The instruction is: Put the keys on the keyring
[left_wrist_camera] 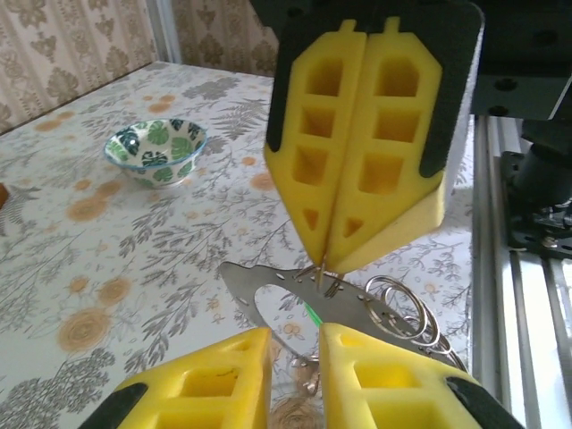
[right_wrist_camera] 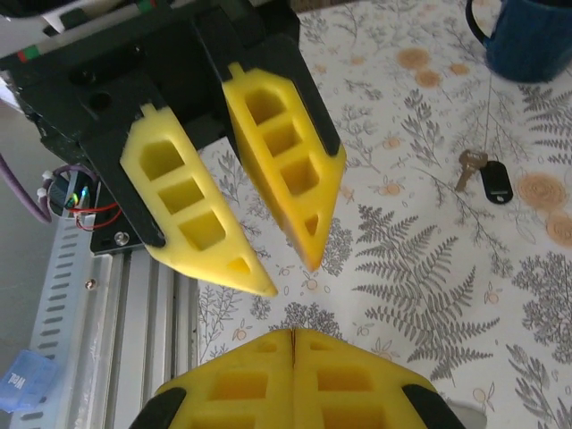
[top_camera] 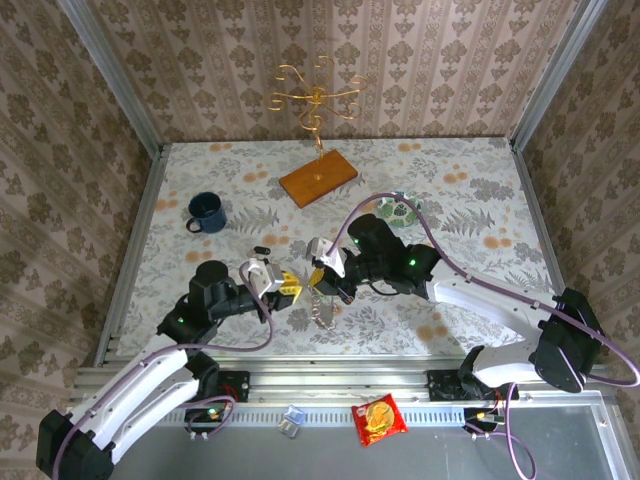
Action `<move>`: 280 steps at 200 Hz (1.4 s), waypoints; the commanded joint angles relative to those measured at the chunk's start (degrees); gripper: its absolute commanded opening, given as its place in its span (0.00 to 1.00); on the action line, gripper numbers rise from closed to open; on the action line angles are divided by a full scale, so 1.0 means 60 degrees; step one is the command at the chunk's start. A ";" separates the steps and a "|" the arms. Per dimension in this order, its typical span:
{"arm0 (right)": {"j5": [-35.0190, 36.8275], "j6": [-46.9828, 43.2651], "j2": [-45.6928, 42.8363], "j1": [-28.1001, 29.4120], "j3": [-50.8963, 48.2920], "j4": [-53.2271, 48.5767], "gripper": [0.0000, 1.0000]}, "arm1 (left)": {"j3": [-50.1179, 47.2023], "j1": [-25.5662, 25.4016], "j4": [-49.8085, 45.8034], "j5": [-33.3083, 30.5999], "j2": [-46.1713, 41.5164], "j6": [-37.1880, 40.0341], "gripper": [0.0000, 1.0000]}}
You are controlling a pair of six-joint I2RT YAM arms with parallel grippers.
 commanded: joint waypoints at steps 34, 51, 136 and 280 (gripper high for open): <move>-0.0677 -0.0690 -0.0221 -0.0027 -0.0047 0.0622 0.00 | -0.0182 -0.0198 0.1089 0.1091 0.0308 0.0005 0.25; -0.0819 -0.0729 -0.0213 -0.0015 -0.0068 0.0646 0.00 | -0.0176 -0.0224 0.1216 0.1183 0.0460 -0.0074 0.25; -0.1239 -0.0434 -0.0089 0.0106 -0.0130 0.1106 0.00 | -0.0219 -0.0301 0.1444 0.1159 0.0700 -0.0122 0.16; 0.0999 -0.3410 -0.1376 -0.0335 -0.0775 -0.0787 0.36 | -0.0161 -0.0667 0.1019 -0.0305 0.0242 0.1051 0.00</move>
